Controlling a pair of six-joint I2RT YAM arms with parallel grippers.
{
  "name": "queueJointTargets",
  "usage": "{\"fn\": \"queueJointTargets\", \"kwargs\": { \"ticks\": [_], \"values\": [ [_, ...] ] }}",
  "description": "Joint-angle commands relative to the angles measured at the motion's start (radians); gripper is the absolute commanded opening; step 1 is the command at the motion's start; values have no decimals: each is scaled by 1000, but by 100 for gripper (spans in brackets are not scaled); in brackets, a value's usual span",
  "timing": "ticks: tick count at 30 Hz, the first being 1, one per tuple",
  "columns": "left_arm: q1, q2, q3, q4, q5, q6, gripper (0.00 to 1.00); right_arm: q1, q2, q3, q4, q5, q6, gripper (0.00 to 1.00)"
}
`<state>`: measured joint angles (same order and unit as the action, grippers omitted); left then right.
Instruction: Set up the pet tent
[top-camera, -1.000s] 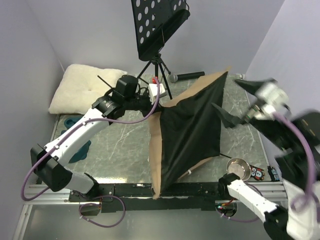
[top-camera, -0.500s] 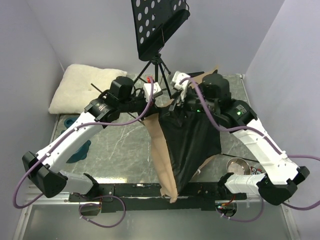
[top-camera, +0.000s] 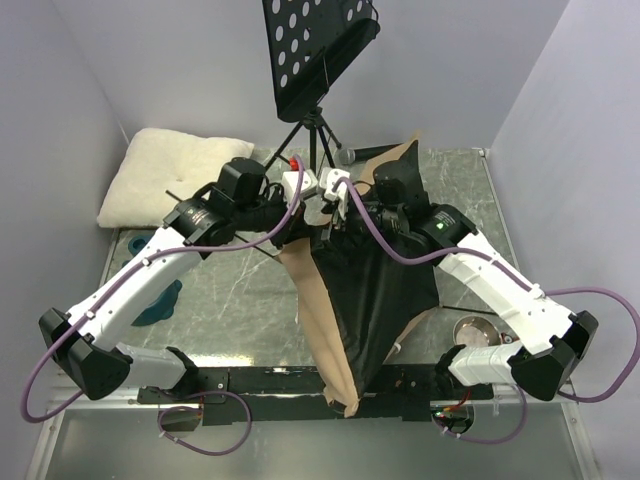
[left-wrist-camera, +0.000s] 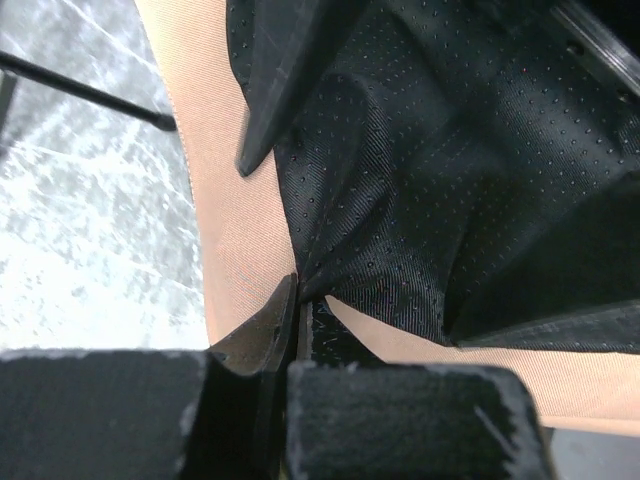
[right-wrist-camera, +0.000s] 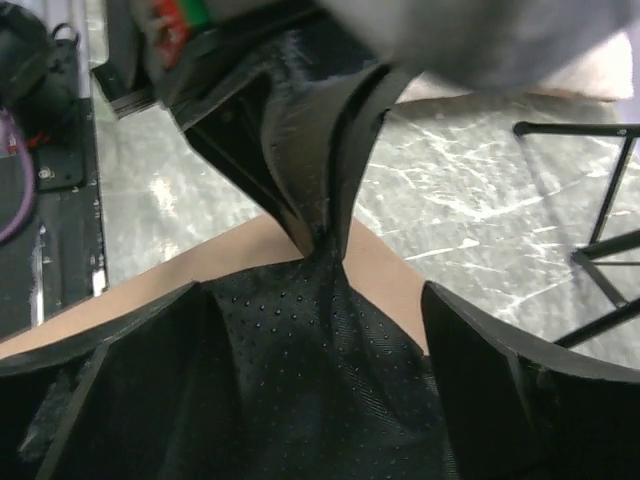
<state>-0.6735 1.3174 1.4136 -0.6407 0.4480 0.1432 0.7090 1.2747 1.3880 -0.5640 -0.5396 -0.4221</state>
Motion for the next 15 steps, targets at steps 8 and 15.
{"fn": "queueJointTargets", "kwargs": {
  "ticks": [8, 15],
  "values": [
    [-3, -79, 53, 62, 26, -54, 1, -8, -3, -44, -97, -26, -70, 100],
    [-3, -147, -19, 147, 44, -54, 1, -66, -55, -64, -45, -153, 25, 100]
  ]
}}
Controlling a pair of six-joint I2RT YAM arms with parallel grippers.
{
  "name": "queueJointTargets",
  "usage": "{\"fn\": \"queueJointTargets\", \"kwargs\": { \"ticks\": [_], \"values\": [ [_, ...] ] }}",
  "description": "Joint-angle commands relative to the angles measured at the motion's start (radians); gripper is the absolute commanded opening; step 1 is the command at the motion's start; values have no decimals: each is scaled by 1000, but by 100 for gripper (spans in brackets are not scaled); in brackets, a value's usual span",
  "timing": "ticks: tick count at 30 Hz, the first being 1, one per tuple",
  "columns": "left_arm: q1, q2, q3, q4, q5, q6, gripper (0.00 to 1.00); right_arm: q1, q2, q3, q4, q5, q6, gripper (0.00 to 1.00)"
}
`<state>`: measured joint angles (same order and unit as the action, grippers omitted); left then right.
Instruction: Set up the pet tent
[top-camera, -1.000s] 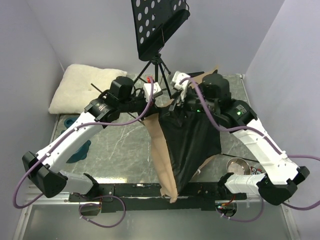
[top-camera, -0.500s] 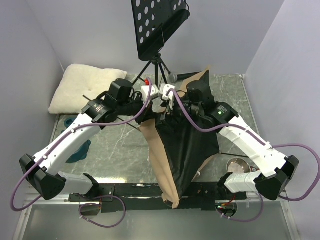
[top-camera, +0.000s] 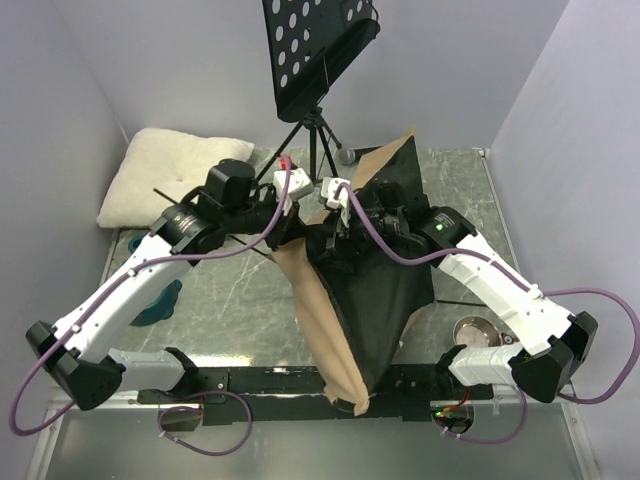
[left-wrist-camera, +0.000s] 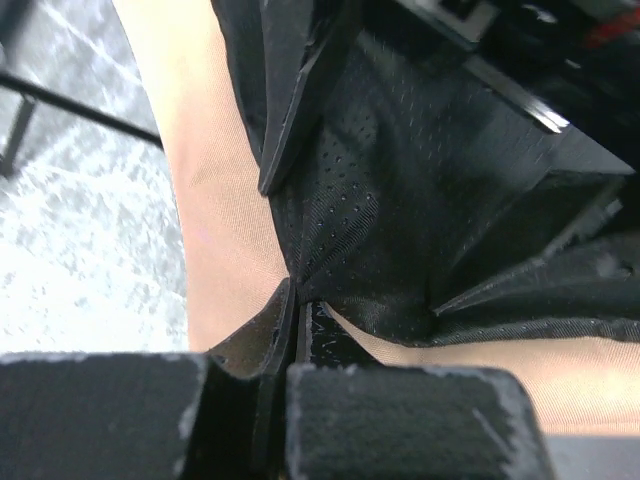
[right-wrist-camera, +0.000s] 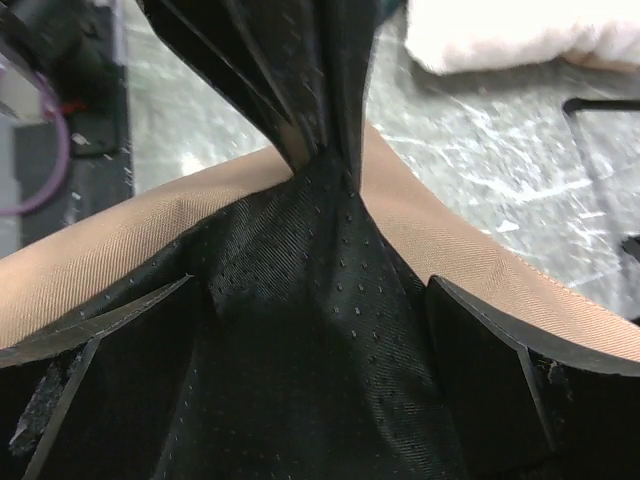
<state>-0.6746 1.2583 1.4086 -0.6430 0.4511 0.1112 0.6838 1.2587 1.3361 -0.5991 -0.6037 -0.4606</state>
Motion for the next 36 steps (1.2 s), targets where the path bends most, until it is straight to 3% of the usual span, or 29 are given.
{"fn": "queueJointTargets", "kwargs": {
  "ticks": [1, 4, 11, 12, 15, 16, 17, 19, 21, 25, 30, 36],
  "values": [
    [0, -100, -31, 172, 52, -24, 1, -55, -66, -44, 34, -114, 89, 100],
    [0, -106, -42, 197, 86, -39, 1, -61, -116, -104, 159, -137, 108, 100],
    [-2, -74, 13, 181, 124, -48, 1, -59, -65, -60, 122, -133, 88, 84],
    [0, -71, 21, 174, 123, -48, 1, -58, -68, -58, 125, -139, 80, 62],
    [0, -79, 26, 166, 133, -36, 1, -58, -68, -57, 116, -137, 60, 16],
    [0, -83, 32, 160, 130, -31, 5, -61, -70, -54, 102, -140, 42, 3],
    [7, -86, 42, 148, 139, -22, 16, -64, -77, -54, 98, -140, 34, 0],
    [64, -106, 53, 140, 216, -16, 59, -90, -103, -74, 119, -172, 39, 0],
    [151, -146, 32, 187, 305, -60, 78, -116, -136, -103, 160, -202, 53, 0],
    [271, -240, -89, 279, 402, -30, 83, -136, -159, -118, 185, -255, 62, 0],
    [311, -286, -169, 197, 531, 187, 81, -141, -177, -143, 238, -306, 85, 0],
    [310, -231, -148, 36, 456, 405, 75, -150, -208, -163, 285, -356, 100, 0]
  ]
}}
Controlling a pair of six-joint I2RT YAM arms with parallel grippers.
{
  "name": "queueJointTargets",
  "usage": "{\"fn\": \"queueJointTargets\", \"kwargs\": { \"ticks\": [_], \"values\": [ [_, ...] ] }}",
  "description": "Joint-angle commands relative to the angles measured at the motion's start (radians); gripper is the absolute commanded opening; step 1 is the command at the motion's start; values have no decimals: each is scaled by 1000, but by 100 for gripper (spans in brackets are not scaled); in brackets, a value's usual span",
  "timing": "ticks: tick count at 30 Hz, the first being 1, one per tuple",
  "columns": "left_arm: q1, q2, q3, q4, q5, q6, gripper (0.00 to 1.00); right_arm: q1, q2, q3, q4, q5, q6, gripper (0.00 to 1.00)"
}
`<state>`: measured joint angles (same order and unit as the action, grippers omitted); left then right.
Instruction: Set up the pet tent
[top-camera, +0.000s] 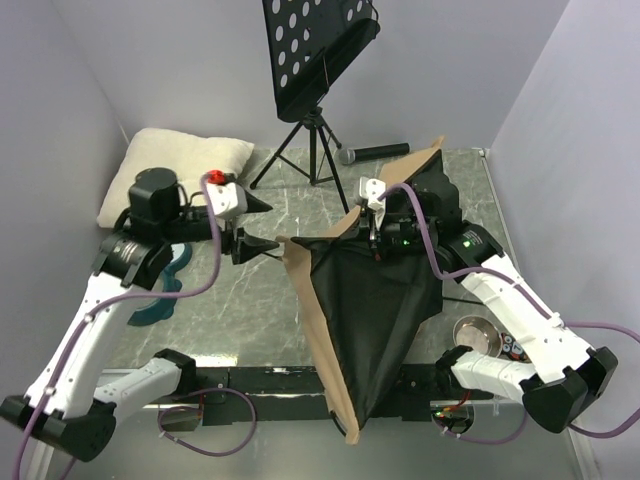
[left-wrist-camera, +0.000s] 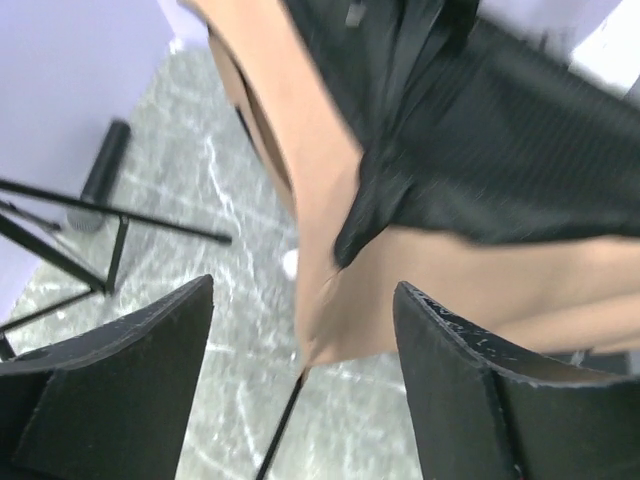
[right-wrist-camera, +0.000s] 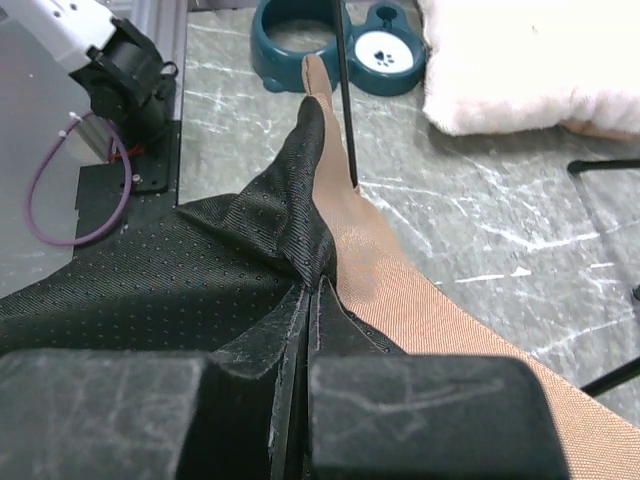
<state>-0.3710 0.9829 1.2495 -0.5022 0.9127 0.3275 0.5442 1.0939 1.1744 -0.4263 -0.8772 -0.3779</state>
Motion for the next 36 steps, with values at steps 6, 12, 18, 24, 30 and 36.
{"fn": "queueJointTargets", "kwargs": {
  "ticks": [6, 12, 18, 24, 30, 36],
  "values": [
    [7, 1, -134, 8, -104, 205, 77, -13, -66, -7, 124, -109, 11, 0],
    [6, 13, -177, 56, 57, 208, 77, -15, -71, -13, 147, -140, 28, 0],
    [-16, 49, -185, 178, 143, 130, 71, -15, -69, -16, 158, -160, 37, 0],
    [-95, 74, -194, 212, 104, 119, 49, -13, -63, -15, 175, -166, 46, 0],
    [-106, 79, -150, 188, 9, 1, 1, -10, -45, 60, 35, -117, 49, 66],
    [-117, 76, -133, 203, -54, -123, 1, 120, 75, 344, -127, 82, 160, 100]
  ]
}}
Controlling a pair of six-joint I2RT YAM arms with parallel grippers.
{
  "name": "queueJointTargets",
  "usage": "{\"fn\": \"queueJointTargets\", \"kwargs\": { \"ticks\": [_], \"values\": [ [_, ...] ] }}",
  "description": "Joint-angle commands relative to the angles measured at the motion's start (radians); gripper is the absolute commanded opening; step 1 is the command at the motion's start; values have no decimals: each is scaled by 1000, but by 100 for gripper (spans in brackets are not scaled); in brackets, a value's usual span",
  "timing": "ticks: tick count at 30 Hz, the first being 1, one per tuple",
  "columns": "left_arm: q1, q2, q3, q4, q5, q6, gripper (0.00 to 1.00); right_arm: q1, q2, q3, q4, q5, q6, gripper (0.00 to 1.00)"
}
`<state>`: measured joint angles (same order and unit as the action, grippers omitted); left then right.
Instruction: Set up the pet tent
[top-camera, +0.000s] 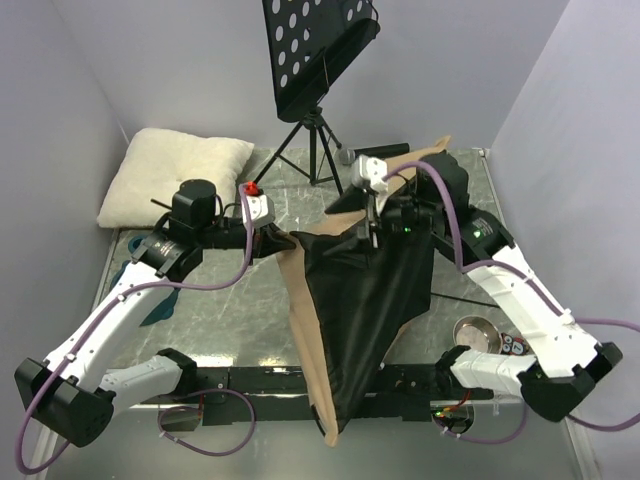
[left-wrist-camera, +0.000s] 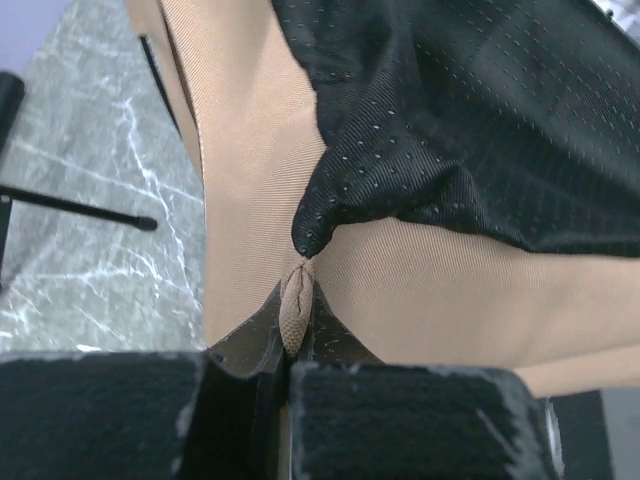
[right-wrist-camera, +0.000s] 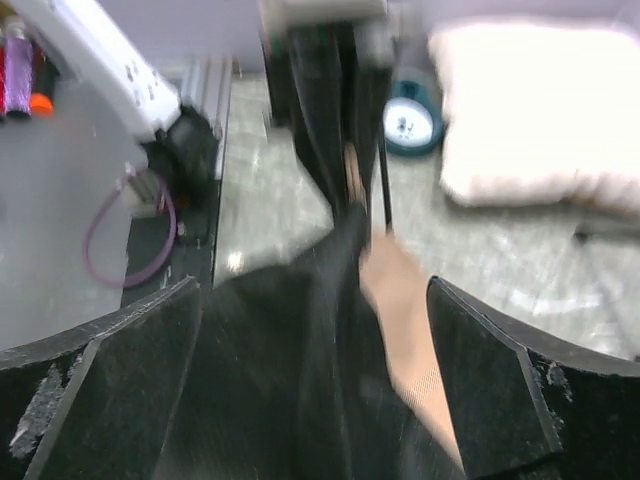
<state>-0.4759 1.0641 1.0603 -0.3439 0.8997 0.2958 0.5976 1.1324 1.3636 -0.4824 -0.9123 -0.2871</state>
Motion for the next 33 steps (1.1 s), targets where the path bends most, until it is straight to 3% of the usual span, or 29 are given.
{"fn": "queueJointTargets", "kwargs": {
  "ticks": [1, 8, 18, 20, 28, 29, 33],
  "values": [
    [-12, -4, 64, 33, -50, -89, 1, 85, 47, 181, -84, 144, 75, 100],
    [-15, 10, 104, -6, -77, -110, 1, 218, 78, 134, -87, 424, 63, 100],
    [-29, -3, 135, -38, -59, -107, 1, 257, 176, 121, -30, 561, 19, 97],
    [-33, -4, 141, -56, -44, -81, 1, 255, 179, 103, -10, 543, -1, 85],
    [-38, -7, 188, -153, -8, -20, 1, 235, 170, 81, -65, 422, -129, 7],
    [-35, -12, 196, -162, -30, -20, 5, 225, 159, 69, -70, 391, -138, 0],
    [17, -65, 182, -141, -64, -65, 51, 157, 93, 9, -3, 333, -83, 0]
  ]
}}
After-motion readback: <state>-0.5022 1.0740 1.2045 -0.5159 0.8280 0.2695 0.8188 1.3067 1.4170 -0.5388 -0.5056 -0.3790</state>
